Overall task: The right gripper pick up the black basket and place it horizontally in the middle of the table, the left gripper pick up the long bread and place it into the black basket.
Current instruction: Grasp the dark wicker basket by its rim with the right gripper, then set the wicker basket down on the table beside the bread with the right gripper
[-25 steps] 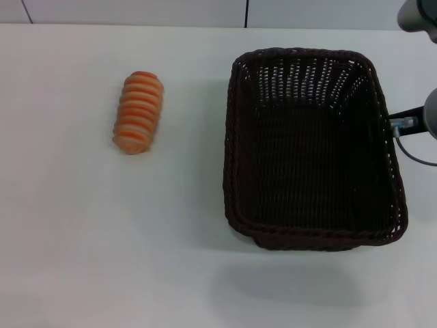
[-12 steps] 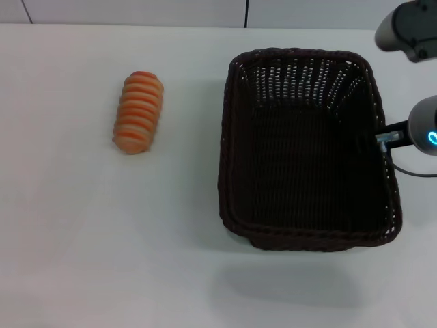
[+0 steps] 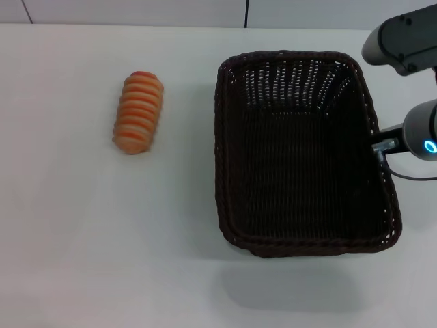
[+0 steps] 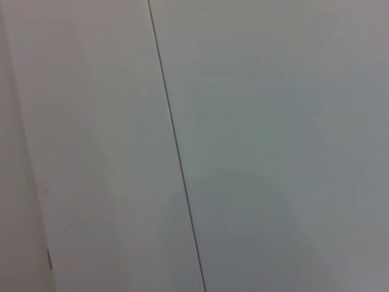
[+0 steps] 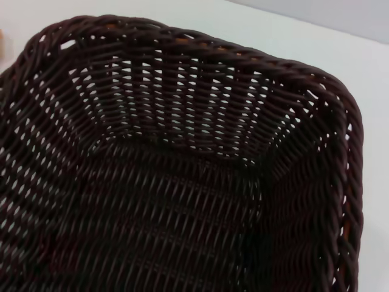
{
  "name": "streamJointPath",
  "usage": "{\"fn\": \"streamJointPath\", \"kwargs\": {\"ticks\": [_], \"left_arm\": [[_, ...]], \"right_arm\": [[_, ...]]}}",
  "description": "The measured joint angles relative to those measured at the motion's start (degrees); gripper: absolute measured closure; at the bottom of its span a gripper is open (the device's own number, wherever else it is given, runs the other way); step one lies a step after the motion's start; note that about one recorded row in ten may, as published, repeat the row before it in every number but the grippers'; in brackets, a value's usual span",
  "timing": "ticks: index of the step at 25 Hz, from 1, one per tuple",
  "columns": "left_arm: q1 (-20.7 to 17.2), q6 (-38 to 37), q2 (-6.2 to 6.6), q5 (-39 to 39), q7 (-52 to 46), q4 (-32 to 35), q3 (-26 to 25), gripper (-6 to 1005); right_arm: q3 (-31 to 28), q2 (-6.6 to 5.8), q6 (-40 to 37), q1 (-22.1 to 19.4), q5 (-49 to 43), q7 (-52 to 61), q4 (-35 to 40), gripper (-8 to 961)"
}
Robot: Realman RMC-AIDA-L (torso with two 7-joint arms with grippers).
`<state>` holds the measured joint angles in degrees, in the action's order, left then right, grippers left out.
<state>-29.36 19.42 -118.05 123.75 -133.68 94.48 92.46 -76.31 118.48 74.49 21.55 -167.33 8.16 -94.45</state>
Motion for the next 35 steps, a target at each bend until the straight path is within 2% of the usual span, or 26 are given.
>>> {"fn": "streamJointPath", "kwargs": {"ticks": [4, 11, 15, 20, 26, 30, 31, 35], "left_arm": [[-0.4, 0.0, -0.06, 0.0, 0.0, 0.4, 0.0, 152], [-1.0, -0.1, -0.2, 0.0, 0.0, 0.8, 0.1, 152], [-1.6, -0.1, -0.26, 0.0, 0.0, 1.3, 0.5, 152], [-3.3, -0.2, -0.35, -0.1, -0.4, 2.8, 1.5, 153], [-4.6, -0.2, -0.43, -0.2, -0.1, 4.7, 3.3, 153], [-5.2, -0.2, -0.39, -0.1, -0.1, 5.3, 4.0, 152], [-5.3, -0.2, -0.32, -0.1, -0.1, 5.4, 4.2, 152], [-5.5, -0.8, -0.23, -0.1, -0.3, 5.6, 4.5, 152]], "right_arm": [[-1.5, 0.02, -0.8, -0.6, 0.0, -4.3, -0.8, 729], [-8.9, 0.32, -1.2, -1.5, 0.5, -18.7, -5.4, 736], [-11.0, 0.42, -1.6, -1.0, 1.7, -24.3, -5.8, 744], [-17.3, 0.4, -3.5, 0.5, 13.0, -36.9, -2.2, 753], [-25.2, -0.03, 0.7, 4.9, 20.8, -47.9, 4.9, 793], [-29.9, -0.14, 6.5, 9.3, 21.9, -52.8, 10.1, 802], [-31.7, -0.51, 9.5, 11.1, 22.3, -55.5, 12.0, 802], [-33.1, -1.29, 13.2, 13.1, 22.4, -59.4, 13.6, 802]]}}
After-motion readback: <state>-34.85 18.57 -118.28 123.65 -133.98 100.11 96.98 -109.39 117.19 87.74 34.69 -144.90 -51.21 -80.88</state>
